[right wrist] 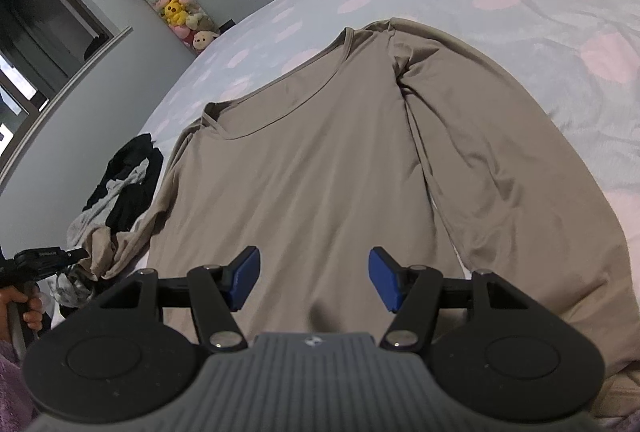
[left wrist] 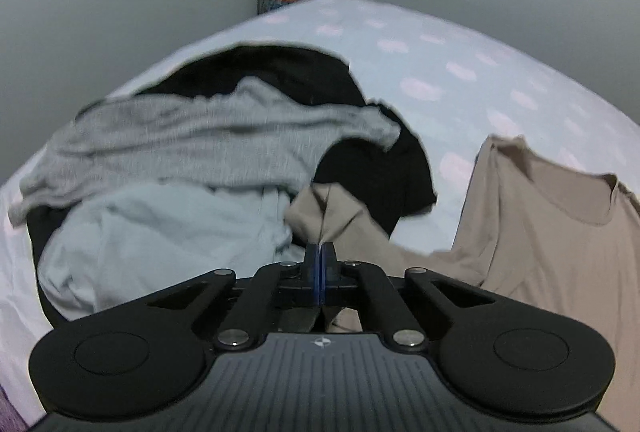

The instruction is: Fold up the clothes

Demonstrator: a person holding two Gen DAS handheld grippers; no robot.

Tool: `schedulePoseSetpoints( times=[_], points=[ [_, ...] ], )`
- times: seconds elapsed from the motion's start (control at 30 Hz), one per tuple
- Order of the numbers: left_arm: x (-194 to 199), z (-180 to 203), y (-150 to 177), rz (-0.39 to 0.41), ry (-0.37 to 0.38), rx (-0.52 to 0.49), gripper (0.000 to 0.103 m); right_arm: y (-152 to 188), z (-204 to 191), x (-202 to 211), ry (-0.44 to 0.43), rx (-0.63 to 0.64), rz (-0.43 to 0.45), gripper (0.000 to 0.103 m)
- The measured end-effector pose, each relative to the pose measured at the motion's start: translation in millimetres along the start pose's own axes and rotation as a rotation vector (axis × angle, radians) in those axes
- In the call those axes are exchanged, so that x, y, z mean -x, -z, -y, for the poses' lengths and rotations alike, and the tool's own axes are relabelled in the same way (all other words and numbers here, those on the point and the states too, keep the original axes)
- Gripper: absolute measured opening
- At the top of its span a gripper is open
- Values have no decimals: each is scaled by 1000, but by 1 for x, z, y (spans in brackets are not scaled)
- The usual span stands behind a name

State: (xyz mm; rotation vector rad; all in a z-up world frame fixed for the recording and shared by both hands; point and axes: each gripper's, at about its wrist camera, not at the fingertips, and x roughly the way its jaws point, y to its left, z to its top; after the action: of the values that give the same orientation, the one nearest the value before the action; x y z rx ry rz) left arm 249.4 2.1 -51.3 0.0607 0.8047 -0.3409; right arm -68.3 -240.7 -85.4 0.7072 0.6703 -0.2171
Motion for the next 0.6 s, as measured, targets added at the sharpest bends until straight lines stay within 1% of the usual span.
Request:
schedulePoseSetpoints(
  times=[0.17, 0.3, 0.33, 0.5, 0.6],
  points=[
    [37, -2, -40, 101, -32, -33, 0, -1, 2, -1, -12, -11, -4, 64],
    [64, -11, -80, 140, -87, -86, 0, 0, 3, 1, -19, -18, 2, 64],
    [70, -16, -88, 146, -110, -97, 0, -1, 3, 2, -21, -20, 3, 64],
    [90, -54, -116, 145, -210, -71, 0, 0, 5, 2, -30, -28, 5, 64],
    [91, -82, -117, 118, -278, -34, 0, -1, 5, 2, -32, -34, 3, 64]
  ],
)
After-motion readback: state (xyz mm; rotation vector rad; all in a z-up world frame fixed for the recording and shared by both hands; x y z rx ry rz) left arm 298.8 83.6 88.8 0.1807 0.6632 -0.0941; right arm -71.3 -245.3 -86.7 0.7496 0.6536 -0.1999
